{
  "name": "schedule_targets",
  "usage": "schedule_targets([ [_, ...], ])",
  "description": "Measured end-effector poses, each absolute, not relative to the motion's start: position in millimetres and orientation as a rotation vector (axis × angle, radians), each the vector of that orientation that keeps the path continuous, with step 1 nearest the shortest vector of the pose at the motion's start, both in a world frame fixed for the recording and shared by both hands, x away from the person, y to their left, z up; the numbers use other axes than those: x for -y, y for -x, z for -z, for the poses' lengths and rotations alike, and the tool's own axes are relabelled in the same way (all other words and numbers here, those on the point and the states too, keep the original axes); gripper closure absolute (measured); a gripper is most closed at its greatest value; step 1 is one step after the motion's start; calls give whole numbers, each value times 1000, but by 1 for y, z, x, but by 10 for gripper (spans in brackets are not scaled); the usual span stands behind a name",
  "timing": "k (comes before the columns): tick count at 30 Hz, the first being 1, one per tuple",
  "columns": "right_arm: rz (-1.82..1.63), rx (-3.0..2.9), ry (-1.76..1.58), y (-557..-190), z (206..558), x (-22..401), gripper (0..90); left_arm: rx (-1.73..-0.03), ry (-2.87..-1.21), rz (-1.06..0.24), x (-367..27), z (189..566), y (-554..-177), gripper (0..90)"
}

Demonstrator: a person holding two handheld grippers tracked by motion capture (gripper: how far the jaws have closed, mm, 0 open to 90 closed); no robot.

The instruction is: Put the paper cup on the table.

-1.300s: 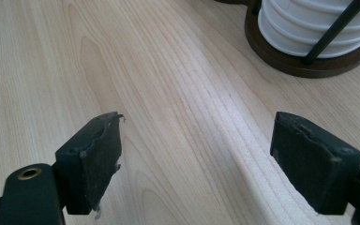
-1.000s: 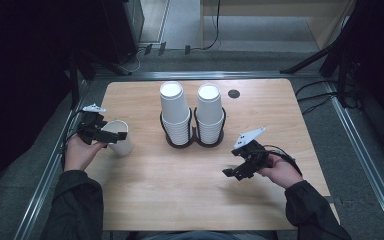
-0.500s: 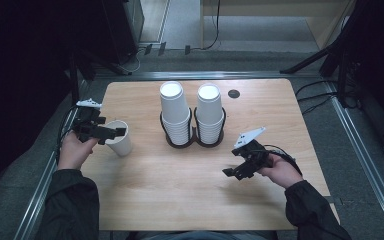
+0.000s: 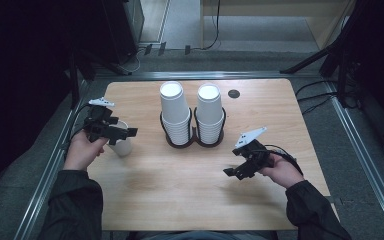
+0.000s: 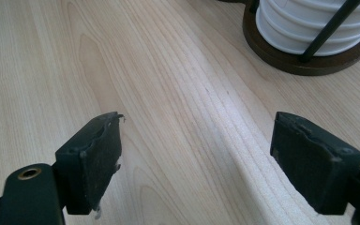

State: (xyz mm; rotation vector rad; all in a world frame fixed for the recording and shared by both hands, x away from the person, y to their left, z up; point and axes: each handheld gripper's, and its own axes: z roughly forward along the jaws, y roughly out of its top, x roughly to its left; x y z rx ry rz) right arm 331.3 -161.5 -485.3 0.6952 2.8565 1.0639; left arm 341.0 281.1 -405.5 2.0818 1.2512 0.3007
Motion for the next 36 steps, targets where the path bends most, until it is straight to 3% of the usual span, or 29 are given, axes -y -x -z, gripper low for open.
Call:
schedule_targets([
  [5,-1058,-2856,-693,-332,486,162,169,-1202,-2093,-285,-258,407,-339,69],
  [7,-1054,-2856,-691,-332,486,162,169,-1208,-2106,-301,-250,408,-339,128],
  [27,-1067,-2852,-659,-333,484,157,169,-1144,-2137,-384,-207,441,-326,112],
  [36,-1075,-2843,-632,-331,482,153,169,-1104,-2175,-348,-190,458,-323,108],
])
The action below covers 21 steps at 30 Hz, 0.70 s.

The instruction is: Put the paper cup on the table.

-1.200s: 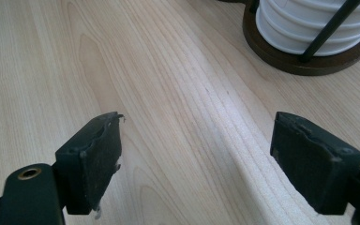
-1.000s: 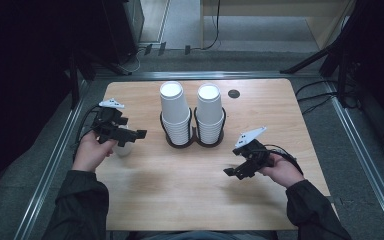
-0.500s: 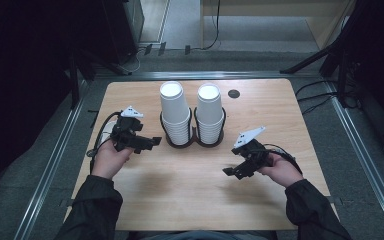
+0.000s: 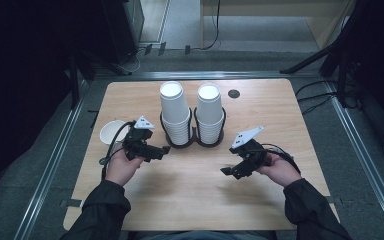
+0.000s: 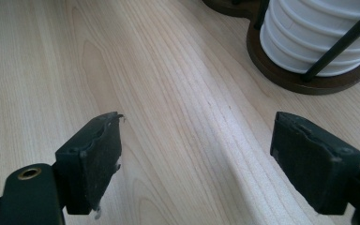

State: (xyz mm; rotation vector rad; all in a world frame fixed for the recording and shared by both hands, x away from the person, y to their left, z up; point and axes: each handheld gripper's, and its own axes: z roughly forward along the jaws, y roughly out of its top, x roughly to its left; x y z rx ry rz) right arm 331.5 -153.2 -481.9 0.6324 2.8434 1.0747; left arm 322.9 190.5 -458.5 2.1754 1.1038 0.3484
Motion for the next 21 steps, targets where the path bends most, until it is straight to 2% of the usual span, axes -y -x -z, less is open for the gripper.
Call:
schedule_targets([
  [15,-1061,-2849,-637,-330,484,151,169,-992,-2244,-286,-151,478,-317,100],
  [18,-1085,-2837,-651,-330,484,150,169,-969,-2193,-189,-144,477,-319,96],
  [21,-1095,-2842,-655,-328,485,146,168,-946,-2179,-163,-138,476,-319,97],
])
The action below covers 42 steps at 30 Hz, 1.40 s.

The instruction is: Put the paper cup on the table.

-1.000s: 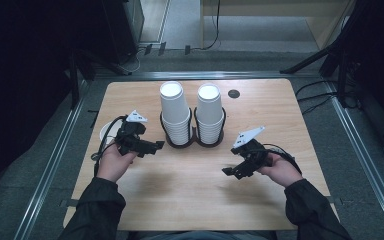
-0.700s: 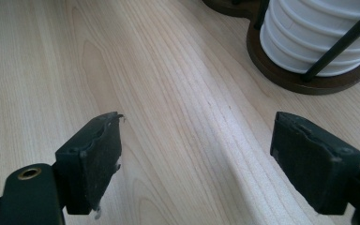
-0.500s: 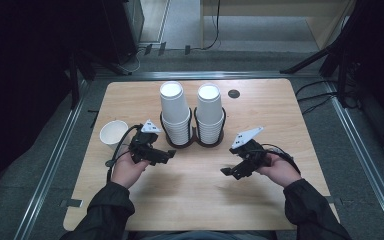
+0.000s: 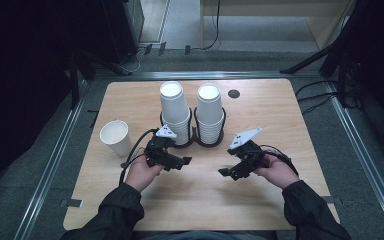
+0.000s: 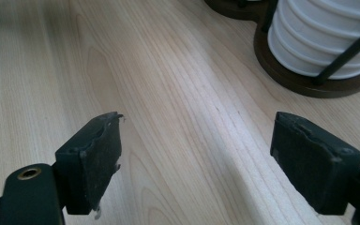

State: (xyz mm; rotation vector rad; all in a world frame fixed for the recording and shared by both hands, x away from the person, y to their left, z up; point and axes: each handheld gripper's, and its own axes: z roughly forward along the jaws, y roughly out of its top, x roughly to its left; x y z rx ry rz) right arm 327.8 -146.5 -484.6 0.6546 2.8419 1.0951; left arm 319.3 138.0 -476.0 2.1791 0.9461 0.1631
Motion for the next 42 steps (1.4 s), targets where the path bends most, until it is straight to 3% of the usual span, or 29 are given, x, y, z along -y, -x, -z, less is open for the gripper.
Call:
schedule_targets([
  [14,-1092,-2809,-671,-324,484,147,168,-843,-2254,-204,-120,477,-318,97],
  [42,-1093,-2802,-659,-323,484,147,168,-825,-2270,-165,-121,479,-321,96],
])
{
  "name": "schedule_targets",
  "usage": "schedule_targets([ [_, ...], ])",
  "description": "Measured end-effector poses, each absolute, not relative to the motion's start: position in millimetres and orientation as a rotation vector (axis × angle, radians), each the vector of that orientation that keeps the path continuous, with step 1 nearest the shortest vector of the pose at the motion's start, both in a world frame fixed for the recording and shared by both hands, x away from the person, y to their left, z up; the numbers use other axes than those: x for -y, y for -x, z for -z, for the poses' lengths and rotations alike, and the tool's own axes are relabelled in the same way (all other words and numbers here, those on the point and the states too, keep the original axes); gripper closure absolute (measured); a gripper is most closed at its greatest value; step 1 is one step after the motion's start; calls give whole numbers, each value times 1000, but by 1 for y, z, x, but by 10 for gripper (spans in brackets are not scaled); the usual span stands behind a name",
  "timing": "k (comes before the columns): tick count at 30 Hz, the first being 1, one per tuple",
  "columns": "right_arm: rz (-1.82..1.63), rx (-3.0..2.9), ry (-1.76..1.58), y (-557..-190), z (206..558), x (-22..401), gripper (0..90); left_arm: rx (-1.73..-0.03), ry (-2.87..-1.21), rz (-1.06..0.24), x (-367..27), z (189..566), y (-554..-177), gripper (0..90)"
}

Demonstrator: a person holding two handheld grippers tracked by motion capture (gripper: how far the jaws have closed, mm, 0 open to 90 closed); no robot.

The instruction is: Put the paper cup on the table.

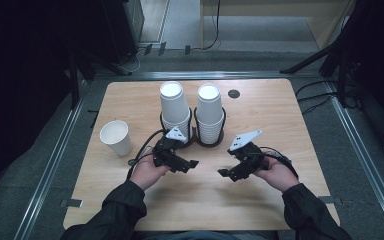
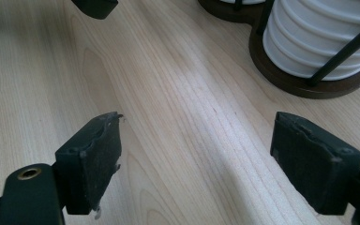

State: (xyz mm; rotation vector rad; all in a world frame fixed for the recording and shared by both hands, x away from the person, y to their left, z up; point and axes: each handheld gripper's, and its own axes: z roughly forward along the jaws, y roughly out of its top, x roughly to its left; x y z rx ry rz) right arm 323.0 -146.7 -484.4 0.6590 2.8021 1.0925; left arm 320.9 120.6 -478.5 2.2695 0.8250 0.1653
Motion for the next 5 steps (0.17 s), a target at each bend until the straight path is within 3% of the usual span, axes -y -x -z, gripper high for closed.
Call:
schedule_targets([
  [5,-1102,-2797,-662,-324,484,148,168,-786,-2235,-151,-123,477,-321,82],
])
